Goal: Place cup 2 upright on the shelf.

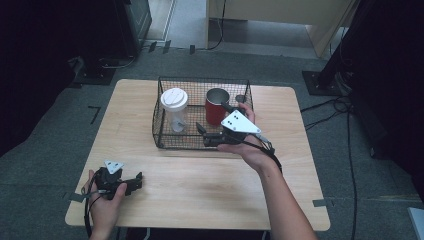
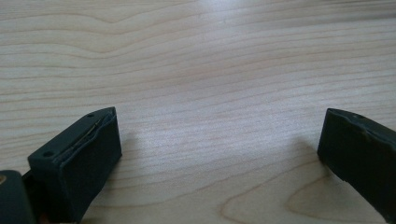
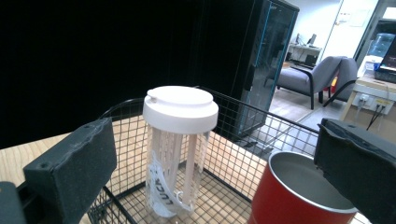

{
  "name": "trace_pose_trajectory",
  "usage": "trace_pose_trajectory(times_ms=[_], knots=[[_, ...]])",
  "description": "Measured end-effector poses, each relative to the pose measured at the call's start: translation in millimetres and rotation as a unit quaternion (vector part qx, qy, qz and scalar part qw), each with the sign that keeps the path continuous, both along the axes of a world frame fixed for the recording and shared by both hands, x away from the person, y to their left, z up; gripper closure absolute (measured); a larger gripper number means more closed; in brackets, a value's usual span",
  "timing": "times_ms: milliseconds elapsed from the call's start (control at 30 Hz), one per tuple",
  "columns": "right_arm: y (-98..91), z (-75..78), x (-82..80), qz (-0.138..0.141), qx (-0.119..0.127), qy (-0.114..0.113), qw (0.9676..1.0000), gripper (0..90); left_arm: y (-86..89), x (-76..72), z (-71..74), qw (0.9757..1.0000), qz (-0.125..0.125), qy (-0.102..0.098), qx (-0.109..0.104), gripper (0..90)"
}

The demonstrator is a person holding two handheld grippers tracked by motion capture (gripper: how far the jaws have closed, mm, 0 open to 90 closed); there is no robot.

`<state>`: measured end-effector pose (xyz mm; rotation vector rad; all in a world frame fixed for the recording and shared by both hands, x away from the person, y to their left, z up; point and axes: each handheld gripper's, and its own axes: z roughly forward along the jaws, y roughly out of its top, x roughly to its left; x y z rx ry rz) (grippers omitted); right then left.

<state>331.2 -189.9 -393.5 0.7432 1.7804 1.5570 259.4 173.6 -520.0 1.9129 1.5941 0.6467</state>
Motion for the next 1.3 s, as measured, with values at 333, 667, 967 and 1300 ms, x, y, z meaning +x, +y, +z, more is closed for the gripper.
trace_pose_trajectory(times_ms=[333, 667, 967, 1300], knots=[[-23.1, -5.0, -17.9, -0.007, -0.002, 0.0, 1.0, 0.0, 0.0, 0.0, 0.1, 1.0, 0.0, 0.001, 0.0, 0.2], [-46.6, -15.1, -30.6, -0.024, -0.005, 0.005, 0.9997, 0.0, 0.0, 0.0, 0.0, 1.0, 0.0, 0.0, 0.0, 0.2], [-71.2, -24.9, -42.1, -0.043, -0.006, 0.014, 0.9989, 0.0, -0.1, -0.1, 0.0, 1.0, 0.0, 0.0, 0.0, 0.2], [-102.3, -41.9, -52.0, -0.077, -0.014, 0.032, 0.9964, 0.0, 0.0, -0.1, 0.0, 1.0, 0.0, 0.0, 0.0, 0.2]])
